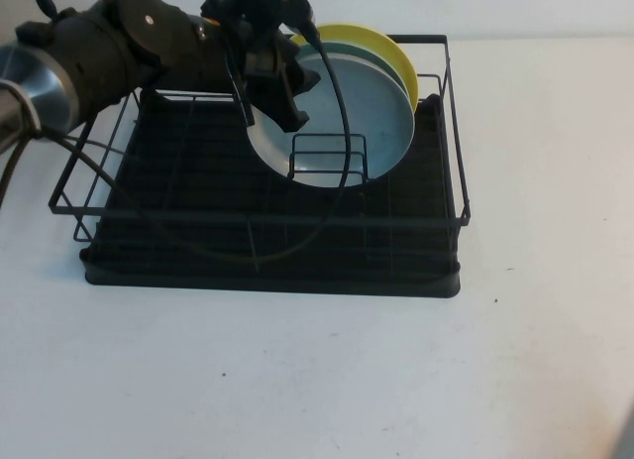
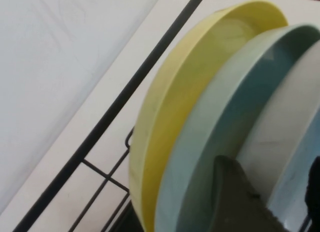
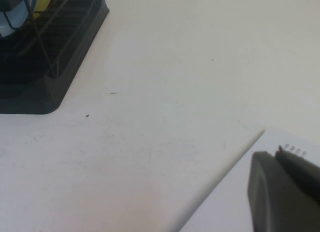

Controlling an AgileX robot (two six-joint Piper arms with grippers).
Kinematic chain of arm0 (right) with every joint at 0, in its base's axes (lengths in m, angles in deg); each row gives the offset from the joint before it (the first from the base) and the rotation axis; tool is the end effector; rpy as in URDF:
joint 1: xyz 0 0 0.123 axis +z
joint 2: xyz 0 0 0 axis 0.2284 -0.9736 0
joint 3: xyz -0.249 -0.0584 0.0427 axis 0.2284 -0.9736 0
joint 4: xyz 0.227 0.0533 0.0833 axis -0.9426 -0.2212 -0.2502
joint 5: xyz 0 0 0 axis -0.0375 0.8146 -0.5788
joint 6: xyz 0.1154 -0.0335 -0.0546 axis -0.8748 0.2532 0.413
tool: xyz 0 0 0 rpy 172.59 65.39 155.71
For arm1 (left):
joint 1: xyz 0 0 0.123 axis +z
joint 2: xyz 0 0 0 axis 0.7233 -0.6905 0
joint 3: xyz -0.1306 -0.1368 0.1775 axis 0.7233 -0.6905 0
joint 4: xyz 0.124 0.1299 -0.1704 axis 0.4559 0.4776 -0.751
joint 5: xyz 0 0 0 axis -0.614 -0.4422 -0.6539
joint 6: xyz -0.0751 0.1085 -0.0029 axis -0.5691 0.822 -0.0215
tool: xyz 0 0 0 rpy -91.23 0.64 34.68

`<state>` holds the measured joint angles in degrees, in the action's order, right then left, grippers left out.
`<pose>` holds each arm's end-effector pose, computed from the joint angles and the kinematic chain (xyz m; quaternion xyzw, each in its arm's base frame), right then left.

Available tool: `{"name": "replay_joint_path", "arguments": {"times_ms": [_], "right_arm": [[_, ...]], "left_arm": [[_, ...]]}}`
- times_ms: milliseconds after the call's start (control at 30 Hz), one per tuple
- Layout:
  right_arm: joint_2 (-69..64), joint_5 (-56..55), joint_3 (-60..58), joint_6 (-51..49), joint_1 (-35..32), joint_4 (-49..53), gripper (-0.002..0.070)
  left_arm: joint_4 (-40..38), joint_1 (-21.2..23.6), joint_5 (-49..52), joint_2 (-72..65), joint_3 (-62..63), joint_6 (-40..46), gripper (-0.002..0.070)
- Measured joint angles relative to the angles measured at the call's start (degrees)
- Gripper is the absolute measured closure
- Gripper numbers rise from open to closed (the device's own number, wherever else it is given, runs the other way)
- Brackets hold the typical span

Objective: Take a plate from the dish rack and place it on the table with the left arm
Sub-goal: Grasp the plate from the shelf

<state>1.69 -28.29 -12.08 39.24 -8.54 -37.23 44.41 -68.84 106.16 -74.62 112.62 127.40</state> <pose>0.1139 0.0098 0.1617 -0.0049 0.7981 0.0472 0.6006 0.4278 -0.2138 0.2634 0.5254 0.6864 -0.0190 0.5025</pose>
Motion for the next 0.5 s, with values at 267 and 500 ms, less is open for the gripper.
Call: {"name": "replay_joint_path", "arguments": {"times_ms": [267,500], "right_arm": [[0.00,0.00,0.00,0.00,-0.48,0.00,0.0696],[0.00,0.00,0.00,0.00,-0.51,0.00,0.0696]], "left_arm": [[-0.26,0.00,-2.99,-0.53,0.13,0.28,0.0595],[0.10,0.00,-3.26,-0.95,0.17,0.80,0.0653]]}}
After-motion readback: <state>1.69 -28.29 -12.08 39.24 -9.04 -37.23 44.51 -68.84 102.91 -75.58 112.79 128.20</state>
